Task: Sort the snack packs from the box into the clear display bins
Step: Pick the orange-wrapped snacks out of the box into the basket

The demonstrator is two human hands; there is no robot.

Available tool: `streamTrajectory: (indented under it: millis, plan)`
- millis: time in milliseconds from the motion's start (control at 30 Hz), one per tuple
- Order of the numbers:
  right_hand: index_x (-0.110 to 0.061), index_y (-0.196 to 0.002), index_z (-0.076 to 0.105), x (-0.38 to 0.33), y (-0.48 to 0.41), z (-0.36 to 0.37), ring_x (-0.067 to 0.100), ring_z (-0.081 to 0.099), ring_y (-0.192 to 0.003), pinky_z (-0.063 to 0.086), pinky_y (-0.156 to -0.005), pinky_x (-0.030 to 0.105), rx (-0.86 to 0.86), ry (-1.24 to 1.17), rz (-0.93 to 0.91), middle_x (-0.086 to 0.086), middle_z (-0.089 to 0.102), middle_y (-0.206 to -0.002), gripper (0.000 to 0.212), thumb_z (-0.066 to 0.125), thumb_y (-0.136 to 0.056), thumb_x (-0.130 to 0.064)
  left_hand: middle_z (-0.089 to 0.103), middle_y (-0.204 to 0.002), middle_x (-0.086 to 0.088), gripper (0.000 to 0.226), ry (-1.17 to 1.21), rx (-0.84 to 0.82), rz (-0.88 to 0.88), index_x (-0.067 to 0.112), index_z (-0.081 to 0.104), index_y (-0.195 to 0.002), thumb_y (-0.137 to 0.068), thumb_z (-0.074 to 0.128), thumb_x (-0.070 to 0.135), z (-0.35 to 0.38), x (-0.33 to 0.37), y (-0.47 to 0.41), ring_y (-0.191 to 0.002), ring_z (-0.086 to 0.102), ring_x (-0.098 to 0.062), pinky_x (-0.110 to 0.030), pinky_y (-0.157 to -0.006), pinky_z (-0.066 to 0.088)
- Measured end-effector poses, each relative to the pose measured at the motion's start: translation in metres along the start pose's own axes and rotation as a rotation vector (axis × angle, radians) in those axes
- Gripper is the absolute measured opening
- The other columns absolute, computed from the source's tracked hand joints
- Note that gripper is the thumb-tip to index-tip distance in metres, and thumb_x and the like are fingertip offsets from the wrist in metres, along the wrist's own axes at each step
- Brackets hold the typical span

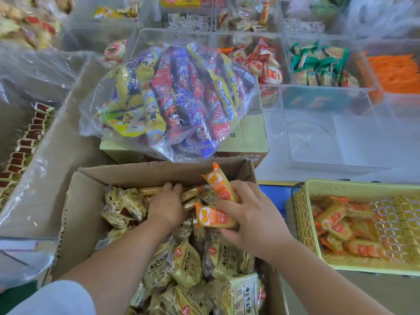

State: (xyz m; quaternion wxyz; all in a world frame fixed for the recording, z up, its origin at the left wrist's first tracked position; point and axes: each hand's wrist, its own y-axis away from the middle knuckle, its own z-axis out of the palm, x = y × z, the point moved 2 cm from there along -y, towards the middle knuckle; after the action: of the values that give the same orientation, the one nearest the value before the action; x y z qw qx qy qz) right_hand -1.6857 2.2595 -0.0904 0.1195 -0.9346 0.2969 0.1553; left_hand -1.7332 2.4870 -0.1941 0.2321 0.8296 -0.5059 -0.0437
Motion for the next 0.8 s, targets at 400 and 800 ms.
streamTrajectory:
  millis: [400,800]
  plan:
    - [-0.033,-0.109,0.065,0.000,0.001,-0.002,0.025,0.049,-0.106,0.053,-0.081,0.040,0.045,0.003,0.000,0.001,0.051,-0.120,0.036,0.066,-0.077,-0.048,0.062,-0.123,-0.011,0.048,0.211,-0.018,0.009,0.016,0.061,-0.121,-0.081,0.077,0.037,-0.009,-0.003,0.008,-0.109,0.064,-0.033,-0.037,-0.087,0.054]
    - [-0.038,-0.114,0.065,-0.007,0.002,-0.014,0.021,0.051,-0.113,0.051,-0.094,0.040,0.089,-0.224,0.091,-0.005,0.044,-0.127,0.044,0.073,-0.073,-0.051,0.062,-0.104,0.014,0.044,0.728,0.472,0.009,0.034,0.063,-0.116,-0.078,0.084,0.028,-0.072,-0.004,0.120,-0.090,0.061,-0.003,-0.027,-0.075,0.045]
